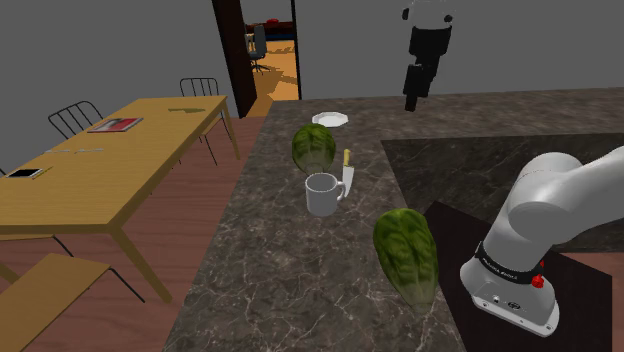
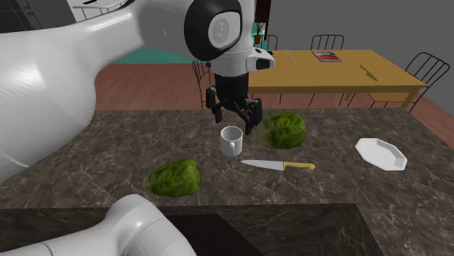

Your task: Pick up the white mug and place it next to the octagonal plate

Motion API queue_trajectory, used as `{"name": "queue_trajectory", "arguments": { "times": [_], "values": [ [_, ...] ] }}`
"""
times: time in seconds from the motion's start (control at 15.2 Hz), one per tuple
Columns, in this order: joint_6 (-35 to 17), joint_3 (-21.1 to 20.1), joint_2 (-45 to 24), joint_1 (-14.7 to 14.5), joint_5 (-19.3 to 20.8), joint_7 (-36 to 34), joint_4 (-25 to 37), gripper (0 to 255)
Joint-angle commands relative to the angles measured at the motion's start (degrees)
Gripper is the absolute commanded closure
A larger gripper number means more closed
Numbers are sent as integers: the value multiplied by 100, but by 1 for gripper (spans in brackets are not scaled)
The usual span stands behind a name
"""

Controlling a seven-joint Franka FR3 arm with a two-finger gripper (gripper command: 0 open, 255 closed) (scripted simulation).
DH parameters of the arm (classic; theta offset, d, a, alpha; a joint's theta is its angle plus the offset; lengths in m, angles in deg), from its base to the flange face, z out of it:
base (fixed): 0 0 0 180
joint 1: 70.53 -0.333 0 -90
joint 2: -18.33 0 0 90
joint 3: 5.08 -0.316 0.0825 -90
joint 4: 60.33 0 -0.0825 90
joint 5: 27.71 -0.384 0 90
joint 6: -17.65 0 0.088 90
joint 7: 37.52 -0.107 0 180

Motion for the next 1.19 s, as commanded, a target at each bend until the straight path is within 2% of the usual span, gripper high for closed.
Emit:
{"name": "queue_trajectory", "arguments": {
  "times": [0.0, 0.59, 1.12],
  "values": [
    [0, 0, 0, 0, 0, 0, 0, 0],
    [-1457, -596, -1006, -194, -394, -615, -494, 0],
    [-2701, -1125, -2338, -315, -529, -1163, -427, 0]
  ]
}}
